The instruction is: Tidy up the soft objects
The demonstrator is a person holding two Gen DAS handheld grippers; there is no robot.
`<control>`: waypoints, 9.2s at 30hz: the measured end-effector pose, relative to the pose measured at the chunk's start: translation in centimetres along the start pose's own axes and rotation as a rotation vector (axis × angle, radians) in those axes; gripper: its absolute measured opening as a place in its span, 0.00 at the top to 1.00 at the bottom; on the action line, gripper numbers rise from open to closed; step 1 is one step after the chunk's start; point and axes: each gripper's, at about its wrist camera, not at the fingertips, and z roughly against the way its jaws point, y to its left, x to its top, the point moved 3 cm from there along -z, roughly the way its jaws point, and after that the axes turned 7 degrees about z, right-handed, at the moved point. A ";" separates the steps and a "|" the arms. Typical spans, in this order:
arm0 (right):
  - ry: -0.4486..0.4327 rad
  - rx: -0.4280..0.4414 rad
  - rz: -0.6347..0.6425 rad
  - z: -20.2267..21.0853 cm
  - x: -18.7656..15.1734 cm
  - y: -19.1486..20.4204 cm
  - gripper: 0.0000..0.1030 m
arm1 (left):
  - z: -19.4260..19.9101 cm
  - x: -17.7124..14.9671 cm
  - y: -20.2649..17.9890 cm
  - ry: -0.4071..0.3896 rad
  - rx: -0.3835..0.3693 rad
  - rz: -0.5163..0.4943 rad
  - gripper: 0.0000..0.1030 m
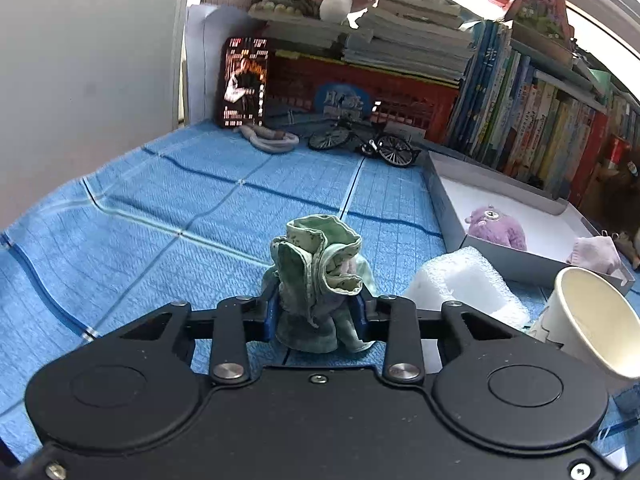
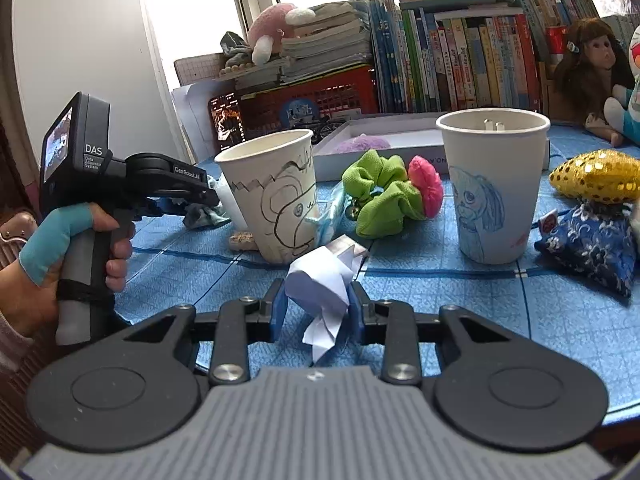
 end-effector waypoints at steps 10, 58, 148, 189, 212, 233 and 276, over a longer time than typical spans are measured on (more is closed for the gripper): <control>-0.062 -0.034 0.012 1.5 1.6 -0.8 0.63 | 2.7 1.8 0.2 -0.075 -0.005 0.015 0.68; 0.047 -0.216 0.003 -2.8 19.1 -17.4 0.63 | -0.7 8.5 -22.6 0.288 -0.370 -0.297 0.68; 0.128 -0.218 -0.074 -6.3 18.5 -20.0 0.31 | -4.6 7.2 -26.7 0.386 -0.367 -0.407 0.28; -0.141 -0.255 0.006 5.9 8.7 -10.7 0.15 | 12.9 -1.8 -14.2 0.081 -0.543 -0.277 0.18; -0.038 -0.285 -0.069 5.0 0.8 -10.7 0.26 | 11.5 -10.5 -13.2 0.049 -0.441 -0.379 0.30; -0.008 -0.452 -0.060 3.1 -0.3 -12.1 0.18 | 7.1 -11.9 -13.1 0.094 -0.347 -0.329 0.41; 0.009 -0.553 -0.036 3.0 0.1 -13.4 0.42 | 8.9 -12.1 -16.1 0.055 -0.439 -0.336 0.45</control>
